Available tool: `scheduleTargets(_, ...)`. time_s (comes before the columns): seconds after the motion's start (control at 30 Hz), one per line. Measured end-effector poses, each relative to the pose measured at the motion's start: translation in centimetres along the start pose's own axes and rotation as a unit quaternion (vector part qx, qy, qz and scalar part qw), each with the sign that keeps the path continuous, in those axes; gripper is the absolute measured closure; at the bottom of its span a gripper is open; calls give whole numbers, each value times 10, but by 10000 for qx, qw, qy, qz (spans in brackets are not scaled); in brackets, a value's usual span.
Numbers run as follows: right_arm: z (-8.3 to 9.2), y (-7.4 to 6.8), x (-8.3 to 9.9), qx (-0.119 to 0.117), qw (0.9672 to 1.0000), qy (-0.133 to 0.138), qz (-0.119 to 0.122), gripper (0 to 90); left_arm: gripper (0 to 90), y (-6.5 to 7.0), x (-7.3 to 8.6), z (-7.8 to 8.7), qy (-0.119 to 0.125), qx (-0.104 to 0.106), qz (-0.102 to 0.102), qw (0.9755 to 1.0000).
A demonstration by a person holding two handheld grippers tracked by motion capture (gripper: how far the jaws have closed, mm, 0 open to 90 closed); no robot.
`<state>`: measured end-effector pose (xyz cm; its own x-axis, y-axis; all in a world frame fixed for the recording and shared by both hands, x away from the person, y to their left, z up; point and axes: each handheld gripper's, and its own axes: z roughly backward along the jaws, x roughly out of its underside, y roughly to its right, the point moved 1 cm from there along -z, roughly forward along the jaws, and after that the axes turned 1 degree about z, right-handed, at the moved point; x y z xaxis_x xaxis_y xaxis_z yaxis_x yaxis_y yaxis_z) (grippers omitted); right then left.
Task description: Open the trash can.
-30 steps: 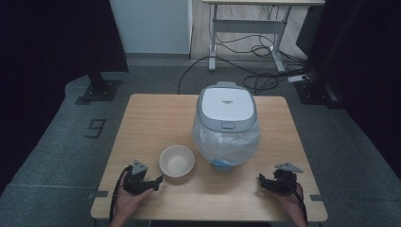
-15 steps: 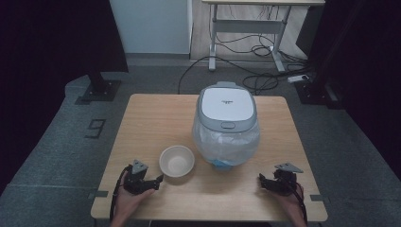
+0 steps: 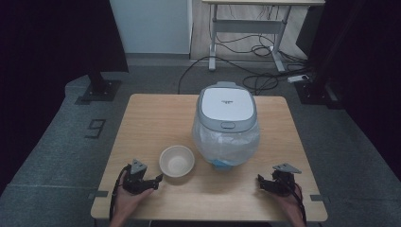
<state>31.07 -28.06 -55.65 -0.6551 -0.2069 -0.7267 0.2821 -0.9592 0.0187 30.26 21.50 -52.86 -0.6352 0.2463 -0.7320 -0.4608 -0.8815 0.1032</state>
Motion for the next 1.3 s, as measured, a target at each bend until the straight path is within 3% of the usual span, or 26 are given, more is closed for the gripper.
scheduleTargets(0.27, 2, -4, -1, -91, 9999, 64, 86, 196, 248, 1, -1, 0, 30, 37, 4, 10000)
scheduleTargets(0.57, 11, -21, -7, -378, 9976, 461, 362, 308, 260, 1, -1, -1, -9, 56, -16, 10000)
scheduleTargets(0.73, 13, -27, -9, -628, 9955, 587, 401, 406, 261, 1, 0, -2, -41, 65, -38, 10000)
scheduleTargets(0.83, 16, -37, -13, -945, 9913, 751, 524, 497, 261, 3, -1, -3, -42, 82, -31, 10000)
scheduleTargets(0.93, 17, -41, -16, -1058, 9893, 820, 585, 531, 261, 3, -1, -3, -43, 82, -34, 10000)
scheduleTargets(1.03, 17, -50, -21, -1273, 9857, 896, 639, 646, 262, 3, -1, -3, -48, 88, -34, 9999)
scheduleTargets(1.3, 12, -65, -28, -1589, 9794, 896, 870, 805, 263, 2, -1, -4, -67, 94, -33, 9999)
